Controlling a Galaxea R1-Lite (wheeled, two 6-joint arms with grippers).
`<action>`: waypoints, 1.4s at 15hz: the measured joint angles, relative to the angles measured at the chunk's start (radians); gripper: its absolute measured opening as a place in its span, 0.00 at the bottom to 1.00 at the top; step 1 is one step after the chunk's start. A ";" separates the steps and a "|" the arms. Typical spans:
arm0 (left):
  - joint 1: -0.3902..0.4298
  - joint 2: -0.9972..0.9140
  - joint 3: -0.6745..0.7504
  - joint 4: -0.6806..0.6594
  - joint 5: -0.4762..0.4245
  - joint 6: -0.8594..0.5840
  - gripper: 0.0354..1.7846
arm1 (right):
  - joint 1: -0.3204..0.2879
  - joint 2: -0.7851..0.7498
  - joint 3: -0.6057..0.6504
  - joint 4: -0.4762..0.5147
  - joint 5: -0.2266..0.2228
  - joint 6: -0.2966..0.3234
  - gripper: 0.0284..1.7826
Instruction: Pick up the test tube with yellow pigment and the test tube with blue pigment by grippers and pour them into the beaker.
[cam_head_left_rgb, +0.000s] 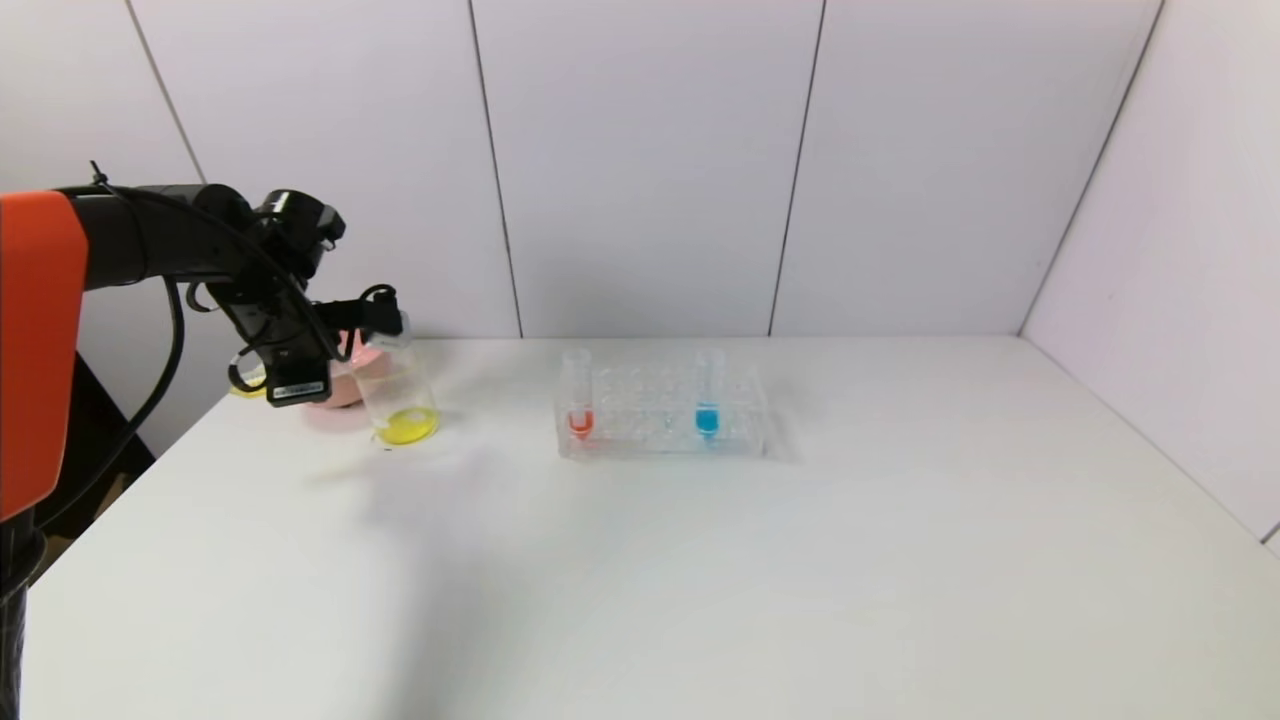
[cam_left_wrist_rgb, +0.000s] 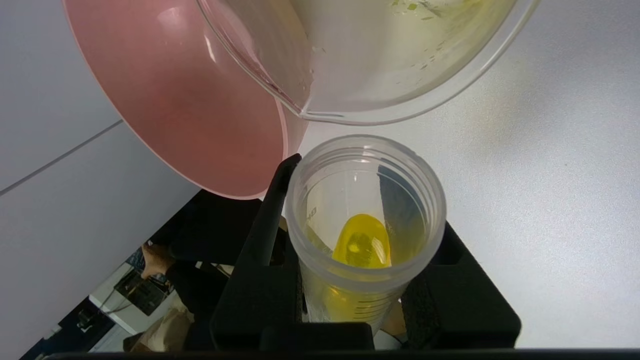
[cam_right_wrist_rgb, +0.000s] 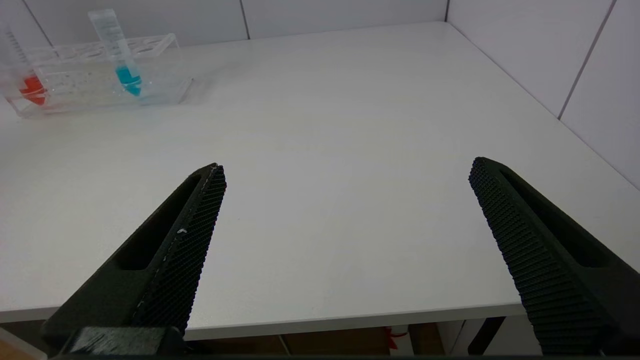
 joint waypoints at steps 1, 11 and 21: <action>-0.001 0.001 0.000 -0.003 0.000 -0.004 0.29 | 0.000 0.000 0.000 0.000 0.000 0.000 1.00; -0.029 0.004 0.000 -0.005 0.076 -0.006 0.29 | 0.000 0.000 0.000 0.000 0.000 0.000 1.00; -0.050 0.007 0.000 -0.013 0.124 -0.009 0.29 | 0.000 0.000 0.000 0.000 0.000 0.000 1.00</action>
